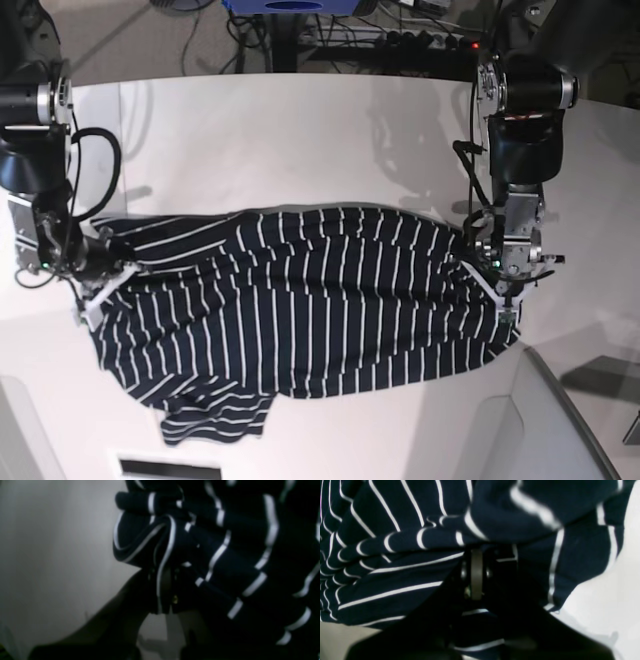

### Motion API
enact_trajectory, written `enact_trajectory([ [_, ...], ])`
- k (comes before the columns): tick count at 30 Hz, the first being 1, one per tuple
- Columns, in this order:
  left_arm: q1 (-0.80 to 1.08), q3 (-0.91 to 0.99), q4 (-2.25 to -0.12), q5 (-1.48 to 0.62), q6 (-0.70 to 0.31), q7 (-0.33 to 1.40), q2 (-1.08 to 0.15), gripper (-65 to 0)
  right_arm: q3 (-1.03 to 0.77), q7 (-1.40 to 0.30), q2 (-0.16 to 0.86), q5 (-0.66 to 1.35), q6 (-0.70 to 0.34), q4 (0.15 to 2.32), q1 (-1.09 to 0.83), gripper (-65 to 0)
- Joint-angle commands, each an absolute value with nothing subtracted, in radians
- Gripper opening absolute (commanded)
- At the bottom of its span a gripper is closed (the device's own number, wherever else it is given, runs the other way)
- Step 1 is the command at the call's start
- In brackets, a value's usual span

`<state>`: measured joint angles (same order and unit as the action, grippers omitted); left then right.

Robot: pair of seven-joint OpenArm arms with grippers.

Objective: Layout the t-shirt on the table in an organized manner, then fold the t-shirt properly

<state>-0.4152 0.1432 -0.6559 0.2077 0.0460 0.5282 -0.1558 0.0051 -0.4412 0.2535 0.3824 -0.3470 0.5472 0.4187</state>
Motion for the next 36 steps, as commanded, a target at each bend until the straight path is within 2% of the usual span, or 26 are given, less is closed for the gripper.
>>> enact_trajectory([
  [1,-0.449,0.139,-0.647,0.157,-0.016,0.555,-0.128,-65.0,0.019,-0.479,0.245,0.335,-0.320,0.542,0.430,-64.4],
  [3,-0.475,0.142,-0.639,0.148,-0.015,0.562,-0.114,-65.0,0.019,-0.458,0.277,0.335,-0.321,0.549,0.443,-64.4],
  [17,-0.453,0.143,-0.740,0.147,-0.015,0.559,-0.104,-65.0,0.012,-0.492,0.329,0.337,-0.317,0.707,0.417,-64.4],
  [23,-0.358,0.143,-0.978,0.147,-0.019,0.653,-0.101,-65.0,0.005,-0.542,0.352,0.338,-0.312,0.875,0.332,-64.4],
  [29,-0.225,0.143,-1.251,0.147,-0.021,0.760,-0.101,-65.0,-0.127,-0.668,0.352,0.335,-0.280,1.084,0.225,-64.4],
  [32,-0.136,0.143,-1.383,0.147,-0.022,0.782,-0.105,-65.0,-0.173,-0.757,0.351,0.335,-0.278,1.185,0.182,-64.4],
  [36,-0.053,0.143,-1.466,0.147,-0.019,0.780,-0.101,-65.0,-0.173,-0.777,0.348,0.335,-0.278,1.216,0.171,-64.4],
])
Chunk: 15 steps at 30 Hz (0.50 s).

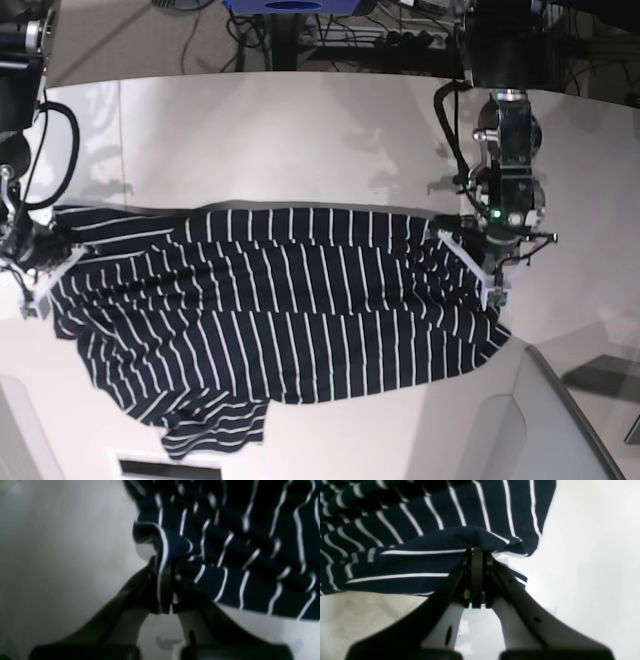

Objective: Layout the t-shirt on the table in an organized manner, then fold the t-shirt properly
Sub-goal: 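Release the shirt with the right gripper and move it aside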

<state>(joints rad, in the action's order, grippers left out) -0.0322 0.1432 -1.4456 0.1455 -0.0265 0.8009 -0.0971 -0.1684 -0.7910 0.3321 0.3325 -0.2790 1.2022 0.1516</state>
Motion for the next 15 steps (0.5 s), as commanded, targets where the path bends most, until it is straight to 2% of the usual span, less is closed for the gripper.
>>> enact_trajectory([
  [1,-0.042,0.143,-1.468,0.147,-0.018,0.777,-0.101,-65.0,-0.171,-0.776,0.346,0.335,-0.278,1.211,0.173,-64.4],
  [4,-0.033,0.143,-1.461,0.147,-0.018,0.776,-0.099,-65.0,-0.168,-0.776,0.341,0.335,-0.278,1.198,0.211,-64.4],
  [9,-0.031,0.143,-1.468,0.147,-0.018,0.780,-0.090,-65.0,-0.036,-0.700,0.351,0.335,-0.280,1.202,0.271,-64.4],
  [15,-0.030,0.143,-1.461,0.147,-0.018,0.780,-0.088,-65.0,0.107,-0.685,0.346,0.335,-0.280,1.194,0.366,-64.4],
])
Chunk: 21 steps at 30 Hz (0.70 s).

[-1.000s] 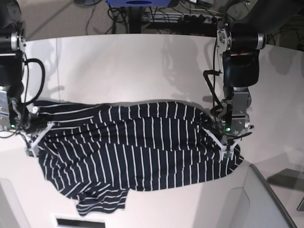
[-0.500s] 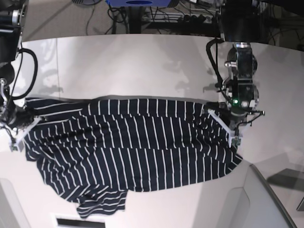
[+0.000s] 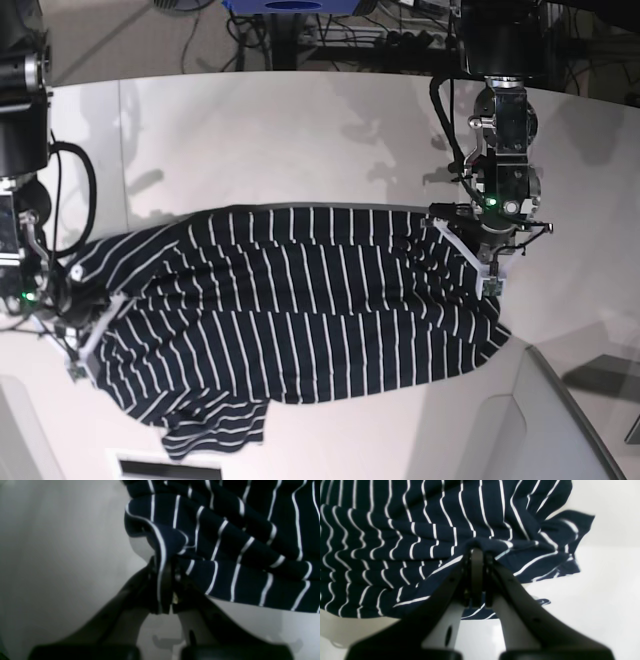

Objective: Layout the t-shirt on the table in an organized manner, then fold the t-shirt properly
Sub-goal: 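Release the shirt with the right gripper and move it aside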

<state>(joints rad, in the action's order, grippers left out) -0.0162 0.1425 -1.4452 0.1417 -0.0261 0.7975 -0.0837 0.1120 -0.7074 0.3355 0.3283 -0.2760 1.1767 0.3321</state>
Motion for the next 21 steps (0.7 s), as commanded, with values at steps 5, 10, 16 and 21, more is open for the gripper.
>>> enact_trajectory([
  [5,-0.018,0.143,-1.465,0.147,-0.018,0.780,-0.088,-65.0,0.216,-0.685,0.321,0.335,-0.280,1.090,0.440,-61.8],
  [10,-0.001,0.143,-1.463,0.147,-0.018,0.780,-0.093,-65.0,0.269,-0.693,0.321,0.335,-0.280,1.006,0.487,-36.6],
  [16,-0.001,0.209,-1.461,0.148,-0.022,0.780,-0.091,-65.0,0.007,-0.677,0.358,0.338,-0.280,1.147,0.377,-14.1],
  [21,0.008,0.229,-1.461,0.148,-0.022,0.780,-0.094,-65.0,-0.255,-0.668,0.326,0.335,-0.283,1.084,0.315,-14.1],
])
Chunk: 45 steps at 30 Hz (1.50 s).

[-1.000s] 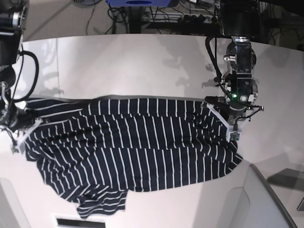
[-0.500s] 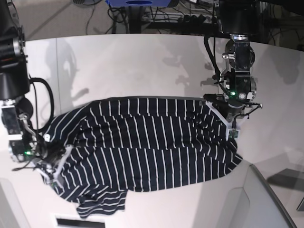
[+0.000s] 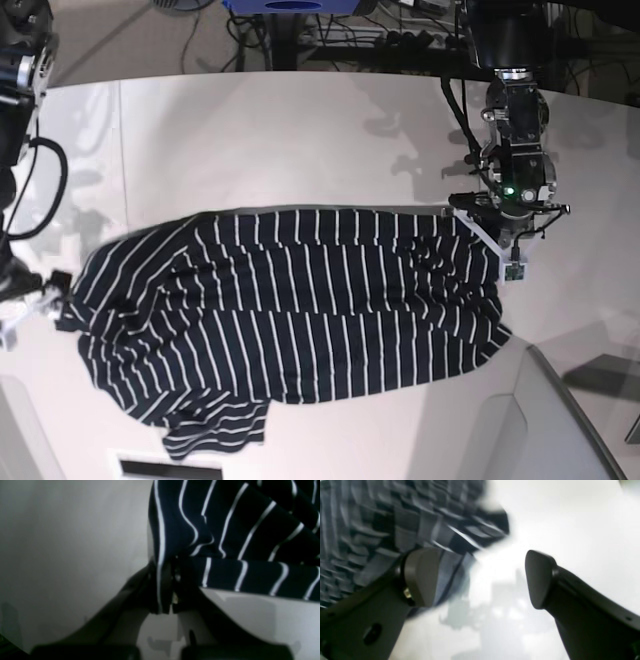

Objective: Layout the t-shirt on the table in an organized manner, then fold the t-shirt properly
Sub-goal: 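Release the shirt with the right gripper and move it aside, then grasp the shirt corner with the right gripper and pull it outward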

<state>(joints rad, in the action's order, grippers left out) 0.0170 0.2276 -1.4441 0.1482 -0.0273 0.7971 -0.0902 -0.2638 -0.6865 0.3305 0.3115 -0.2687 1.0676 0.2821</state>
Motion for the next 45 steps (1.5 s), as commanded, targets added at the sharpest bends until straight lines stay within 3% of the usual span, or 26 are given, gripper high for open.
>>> enact_trajectory([
  [1,0.013,0.229,-1.461,0.148,-0.022,0.777,-0.094,-65.0,-0.252,-0.664,0.328,0.337,-0.285,1.033,0.315,-14.1],
  [3,0.015,0.226,-1.463,0.148,-0.022,0.777,-0.094,-65.0,-0.254,-0.645,0.325,0.338,-0.295,0.963,0.315,-14.0],
  [7,0.022,0.226,-1.466,0.148,-0.022,0.780,-0.091,-65.0,-0.262,-0.572,0.318,0.341,-0.414,0.880,0.315,-14.1],
  [14,0.038,0.228,-1.466,0.148,-0.022,0.777,-0.096,-65.0,-0.262,-0.570,0.305,0.341,-0.414,0.862,0.317,-16.1],
  [16,0.041,0.228,-1.466,0.148,-0.022,0.776,-0.096,-65.0,-0.260,-0.573,0.302,0.341,-0.417,0.862,0.317,-24.2],
  [22,0.042,0.228,-1.463,0.148,-0.022,0.776,-0.096,-65.0,-0.260,-0.575,0.298,0.341,-0.417,0.862,0.312,-61.4],
  [23,0.042,0.228,-1.463,0.148,-0.022,0.776,-0.096,-65.0,-0.260,-0.578,0.298,0.341,-0.417,0.866,0.303,-65.0],
  [29,0.038,0.228,-1.463,0.148,-0.022,0.776,-0.096,-65.0,-0.262,-0.654,0.302,0.341,-0.417,0.872,0.283,-64.8],
  [34,0.031,0.228,-1.461,0.148,-0.022,0.776,-0.096,-65.0,-0.262,-0.673,0.300,0.341,-0.400,1.063,0.170,-64.8],
  [45,0.030,0.228,-1.461,0.148,-0.022,0.776,-0.096,-65.0,-0.262,-0.852,0.298,0.341,-0.122,1.391,-0.013,-64.8],
])
